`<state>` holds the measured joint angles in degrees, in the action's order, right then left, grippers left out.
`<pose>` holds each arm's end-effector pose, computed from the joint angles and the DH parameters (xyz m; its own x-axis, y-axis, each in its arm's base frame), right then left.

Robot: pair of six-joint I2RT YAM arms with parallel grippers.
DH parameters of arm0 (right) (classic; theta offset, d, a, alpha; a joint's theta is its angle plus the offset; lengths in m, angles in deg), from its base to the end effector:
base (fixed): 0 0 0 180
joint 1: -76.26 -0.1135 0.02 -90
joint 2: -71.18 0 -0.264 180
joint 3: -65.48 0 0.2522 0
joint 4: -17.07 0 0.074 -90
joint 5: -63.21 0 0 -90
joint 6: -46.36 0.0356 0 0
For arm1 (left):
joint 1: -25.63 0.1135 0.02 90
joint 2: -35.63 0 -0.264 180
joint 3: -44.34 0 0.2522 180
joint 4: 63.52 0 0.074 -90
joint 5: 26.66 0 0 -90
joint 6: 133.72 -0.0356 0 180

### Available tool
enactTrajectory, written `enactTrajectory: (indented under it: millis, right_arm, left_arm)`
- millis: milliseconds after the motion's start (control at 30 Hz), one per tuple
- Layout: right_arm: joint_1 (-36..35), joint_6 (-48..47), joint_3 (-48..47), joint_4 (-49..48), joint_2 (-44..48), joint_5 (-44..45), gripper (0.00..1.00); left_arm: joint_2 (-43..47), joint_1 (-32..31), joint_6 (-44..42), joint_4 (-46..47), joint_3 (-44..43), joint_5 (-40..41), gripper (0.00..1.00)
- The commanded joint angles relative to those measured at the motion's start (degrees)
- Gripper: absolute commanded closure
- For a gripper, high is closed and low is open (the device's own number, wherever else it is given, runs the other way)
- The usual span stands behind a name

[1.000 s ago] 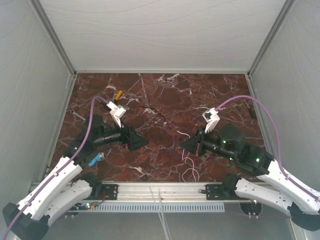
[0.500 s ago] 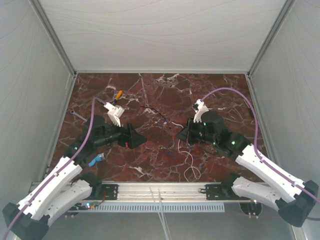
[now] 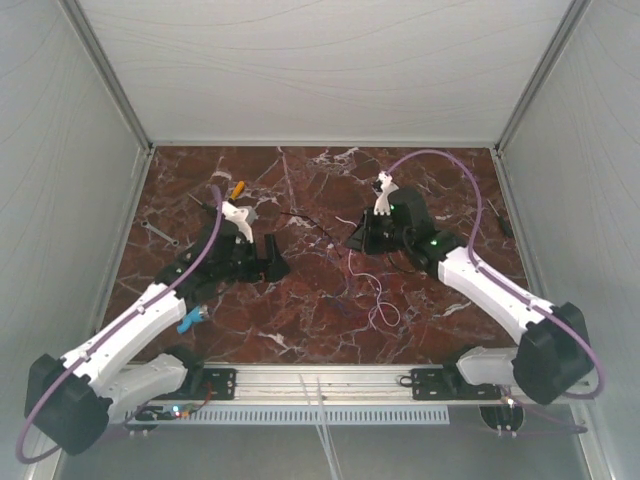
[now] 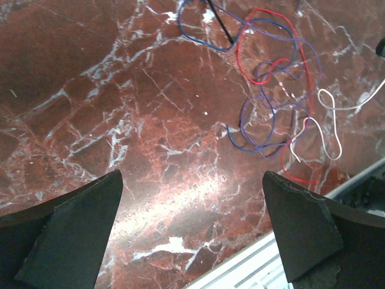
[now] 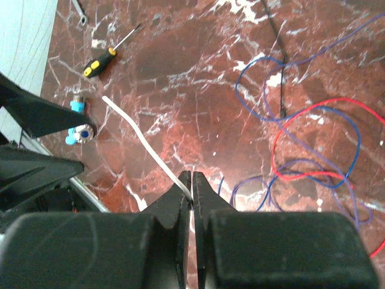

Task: Zip-tie the wires
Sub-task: Straighten the cable at the center of the board.

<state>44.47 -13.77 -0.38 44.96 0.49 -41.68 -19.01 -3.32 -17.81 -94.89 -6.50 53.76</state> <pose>0.2291 0.1528 0.2828 -0.7435 0.1055 -0.6604 -0.3720 0.7554 0.5395 0.1792 -0.1059 0.2492 -0.7139 -0.0975 -0.6934 0.3162 0.8387 -0.4434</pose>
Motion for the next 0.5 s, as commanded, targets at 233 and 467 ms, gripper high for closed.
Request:
enactTrajectory:
  millis: [233,467]
  right_arm:
    - [3.7,-0.4,-7.4,-9.7,-14.9,-5.0,1.00]
    - [5.1,0.4,-11.1,-10.7,-23.3,-6.8,1.00]
  left_arm:
    - [-7.4,-0.2,-0.3,3.1,-4.8,5.2,0.00]
    - [-11.4,-0.2,-0.3,4.2,-6.2,6.6,0.01]
